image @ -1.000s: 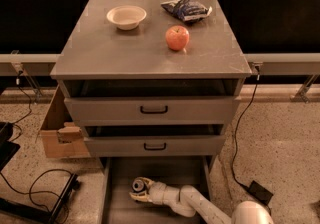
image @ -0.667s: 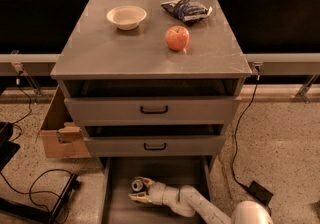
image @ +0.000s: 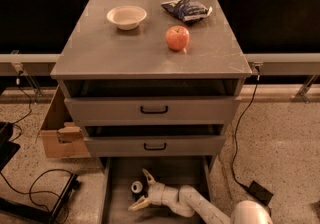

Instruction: Place pepsi can into bottom drawer

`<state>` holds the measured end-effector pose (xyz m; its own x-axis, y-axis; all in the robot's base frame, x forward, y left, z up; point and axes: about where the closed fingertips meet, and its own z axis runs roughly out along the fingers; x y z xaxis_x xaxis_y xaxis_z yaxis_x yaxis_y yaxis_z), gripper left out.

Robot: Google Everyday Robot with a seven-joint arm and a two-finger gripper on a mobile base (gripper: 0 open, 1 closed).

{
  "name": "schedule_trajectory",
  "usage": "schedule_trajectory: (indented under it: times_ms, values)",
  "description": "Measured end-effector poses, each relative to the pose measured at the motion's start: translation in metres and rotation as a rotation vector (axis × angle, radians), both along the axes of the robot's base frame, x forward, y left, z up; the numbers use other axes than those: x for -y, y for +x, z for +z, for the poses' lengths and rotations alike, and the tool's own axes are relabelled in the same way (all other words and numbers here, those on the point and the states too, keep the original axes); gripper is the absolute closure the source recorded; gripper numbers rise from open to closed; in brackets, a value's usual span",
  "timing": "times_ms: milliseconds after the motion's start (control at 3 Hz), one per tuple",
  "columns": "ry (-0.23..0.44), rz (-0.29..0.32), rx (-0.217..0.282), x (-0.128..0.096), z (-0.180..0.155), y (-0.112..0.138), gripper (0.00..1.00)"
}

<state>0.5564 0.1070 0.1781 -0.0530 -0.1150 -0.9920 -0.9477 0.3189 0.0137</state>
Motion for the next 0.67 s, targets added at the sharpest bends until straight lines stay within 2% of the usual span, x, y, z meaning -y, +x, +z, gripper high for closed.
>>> schedule_trajectory:
  times_ms: [333,667]
  values:
    - [-0.037,0.031,-0.003,0.009,0.012,0.000,0.00]
    - [-0.128,0.105,-0.040,0.035,0.032,-0.006,0.00]
